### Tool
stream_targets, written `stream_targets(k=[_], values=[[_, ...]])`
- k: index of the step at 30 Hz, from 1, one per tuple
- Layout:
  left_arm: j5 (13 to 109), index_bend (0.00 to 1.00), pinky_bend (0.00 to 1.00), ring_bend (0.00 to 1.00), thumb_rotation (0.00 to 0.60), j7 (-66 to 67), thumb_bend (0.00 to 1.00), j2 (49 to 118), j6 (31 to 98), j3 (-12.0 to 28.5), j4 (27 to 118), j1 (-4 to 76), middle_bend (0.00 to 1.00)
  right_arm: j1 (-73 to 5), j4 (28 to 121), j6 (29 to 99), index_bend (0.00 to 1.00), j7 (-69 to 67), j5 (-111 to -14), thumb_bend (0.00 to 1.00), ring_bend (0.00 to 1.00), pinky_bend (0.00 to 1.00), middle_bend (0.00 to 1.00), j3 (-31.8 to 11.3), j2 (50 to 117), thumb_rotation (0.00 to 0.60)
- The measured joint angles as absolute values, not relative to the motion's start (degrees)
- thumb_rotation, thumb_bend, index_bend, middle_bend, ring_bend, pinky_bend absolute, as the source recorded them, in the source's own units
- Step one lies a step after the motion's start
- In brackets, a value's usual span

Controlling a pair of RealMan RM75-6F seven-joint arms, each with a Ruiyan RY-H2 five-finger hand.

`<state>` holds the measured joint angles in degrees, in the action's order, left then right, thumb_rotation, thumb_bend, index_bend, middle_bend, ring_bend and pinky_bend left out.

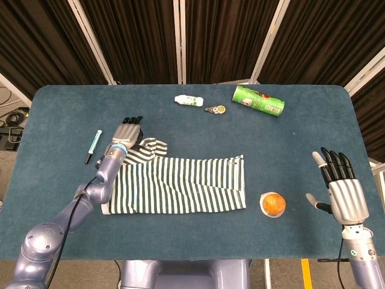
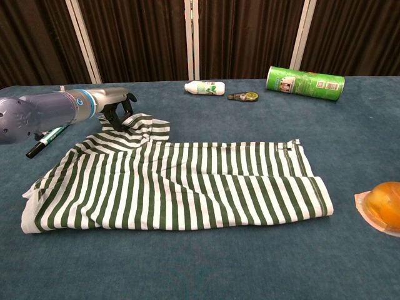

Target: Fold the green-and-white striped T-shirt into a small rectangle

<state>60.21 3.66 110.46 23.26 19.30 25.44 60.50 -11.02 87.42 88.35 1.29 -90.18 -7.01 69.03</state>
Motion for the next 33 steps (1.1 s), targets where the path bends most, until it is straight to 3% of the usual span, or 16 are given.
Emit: stream_targets(k=[20,33], values=[[58.0,0.83,0.00,0.00,0.600,9.5,0.54,101.2,27.2,16.2,43.0,55.8,0.00,-10.8,88.4,89.0,0.11,1.4,-91.2,0.01,0.00,0.00,0.00,-6.7,68.7,0.600],[50.0,0.83,0.00,0.00,0.600,17.8,0.54,93.2,30.7,11.9,58.5,53.3,0.00,-10.5,89.1,90.0,0.11,1.1,-92.1,0.01,0.00,0.00,0.00,-6.6,68.2,0.600]])
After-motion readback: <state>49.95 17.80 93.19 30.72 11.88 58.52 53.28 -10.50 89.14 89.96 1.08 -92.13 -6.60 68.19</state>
